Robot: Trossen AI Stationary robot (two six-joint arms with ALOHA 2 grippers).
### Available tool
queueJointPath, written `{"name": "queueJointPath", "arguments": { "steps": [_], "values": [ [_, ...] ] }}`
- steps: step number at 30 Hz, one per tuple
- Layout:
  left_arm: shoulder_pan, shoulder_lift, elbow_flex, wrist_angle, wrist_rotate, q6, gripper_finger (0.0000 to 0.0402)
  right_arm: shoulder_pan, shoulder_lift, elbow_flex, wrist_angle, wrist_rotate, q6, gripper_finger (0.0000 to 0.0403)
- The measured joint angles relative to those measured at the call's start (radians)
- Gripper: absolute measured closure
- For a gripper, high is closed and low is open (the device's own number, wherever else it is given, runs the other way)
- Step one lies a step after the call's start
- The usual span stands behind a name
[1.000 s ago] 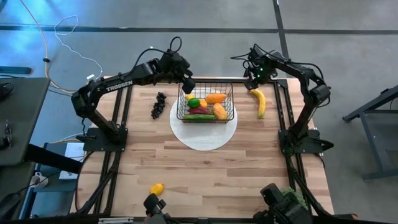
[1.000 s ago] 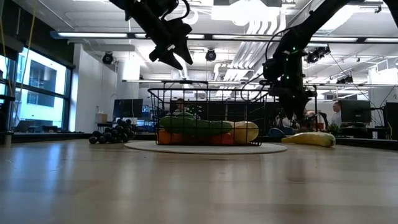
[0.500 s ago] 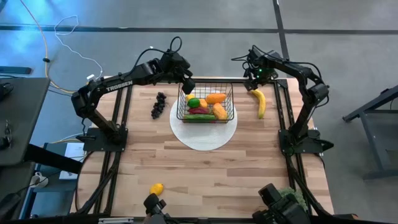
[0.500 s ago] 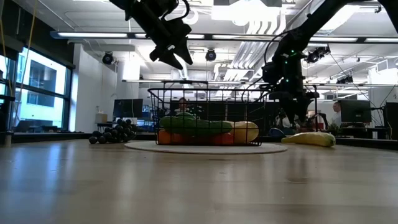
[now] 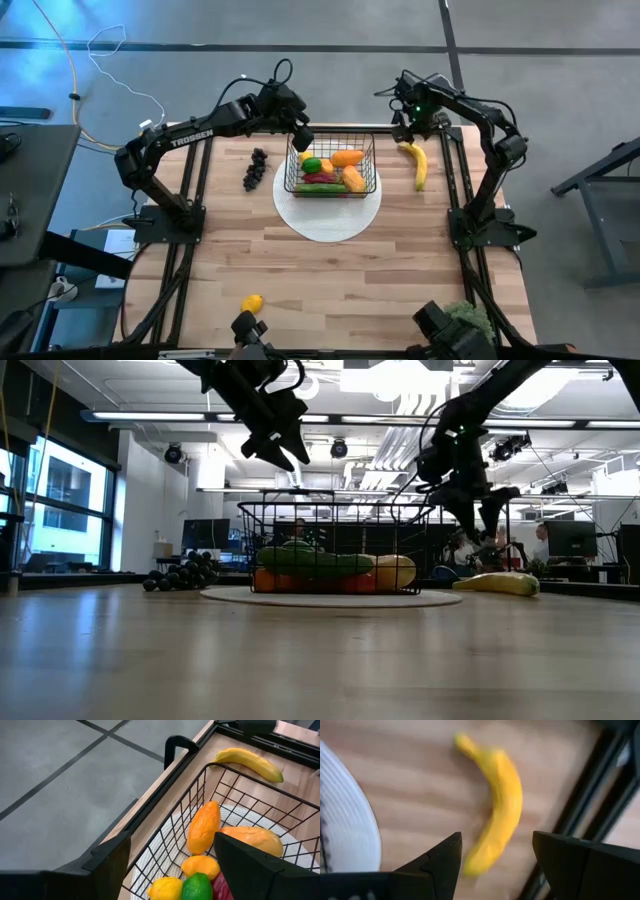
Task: Build produce basket
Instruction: Put the banana into the wire basket
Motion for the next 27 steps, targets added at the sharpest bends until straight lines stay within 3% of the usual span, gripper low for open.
{"name": "queueJointPath", "arguments": {
  "steps": [9,16,27],
  "values": [
    [0.0,0.0,0.0,0.0,0.0,0.0,0.0126,0.053,0.0,-0.126,-0.022,0.0,0.152,0.0178],
    [0.0,0.0,0.0,0.0,0.001,0.03,0.0126,0.044,0.0,-0.271,0.095,0.012,0.203,0.0178],
    [0.0,0.0,0.0,0.0,0.003,0.028,0.0126,0.044,0.0,-0.39,0.23,0.031,0.281,0.0185]
  ]
}}
